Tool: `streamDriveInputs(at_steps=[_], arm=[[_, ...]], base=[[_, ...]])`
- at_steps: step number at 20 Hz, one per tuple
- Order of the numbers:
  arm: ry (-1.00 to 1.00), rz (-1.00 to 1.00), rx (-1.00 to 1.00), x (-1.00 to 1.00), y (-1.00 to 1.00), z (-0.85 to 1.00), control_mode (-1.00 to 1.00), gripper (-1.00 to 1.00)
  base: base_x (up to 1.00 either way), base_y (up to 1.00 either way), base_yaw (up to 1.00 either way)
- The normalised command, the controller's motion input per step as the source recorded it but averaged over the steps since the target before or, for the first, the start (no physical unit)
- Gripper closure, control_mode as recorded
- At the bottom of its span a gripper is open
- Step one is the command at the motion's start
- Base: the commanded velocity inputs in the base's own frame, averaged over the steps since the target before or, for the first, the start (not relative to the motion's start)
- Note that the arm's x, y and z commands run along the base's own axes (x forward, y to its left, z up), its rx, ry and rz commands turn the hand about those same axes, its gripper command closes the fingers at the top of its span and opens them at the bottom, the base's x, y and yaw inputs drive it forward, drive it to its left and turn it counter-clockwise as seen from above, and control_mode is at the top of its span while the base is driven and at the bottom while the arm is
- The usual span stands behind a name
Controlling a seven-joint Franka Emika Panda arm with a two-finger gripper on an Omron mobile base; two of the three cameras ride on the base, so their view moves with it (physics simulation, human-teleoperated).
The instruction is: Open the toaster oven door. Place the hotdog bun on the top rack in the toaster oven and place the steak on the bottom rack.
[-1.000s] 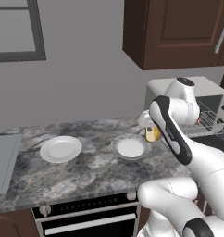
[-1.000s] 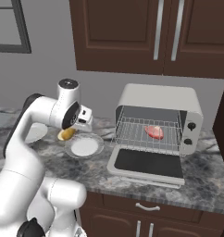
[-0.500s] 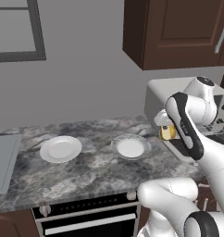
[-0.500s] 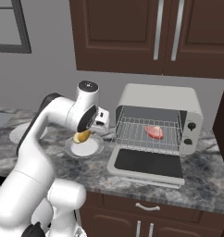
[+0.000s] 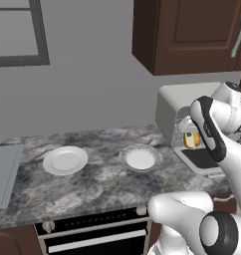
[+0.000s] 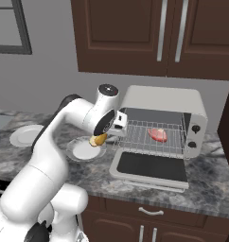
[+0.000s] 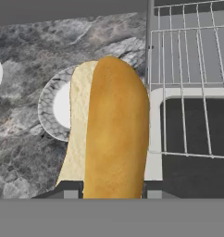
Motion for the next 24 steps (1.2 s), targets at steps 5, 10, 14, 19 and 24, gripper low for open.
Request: streamDriveInputs(at_steps=[5,10,14,19,24], arm=[[0.00,-0.07,0.00,0.25,-0.47,0.00,-1.00,1.00],[0.00,-0.07,0.00,0.08,-0.57,0.00,-1.00,1.00],[0.00,-0.04,0.00,0.04,-0.56,-0.01,-1.00,1.00],[0.00,-0.03,0.00,0.22,-0.43,0.00,-1.00,1.00],[0.00,0.00,0.00,0.22,-0.35,-0.06,-1.00,1.00]], base=[[0.00,0.00,0.00],[0.00,0.00,0.00],[0.00,0.00,0.00],[0.00,0.00,0.00],[0.00,0.00,0.00]])
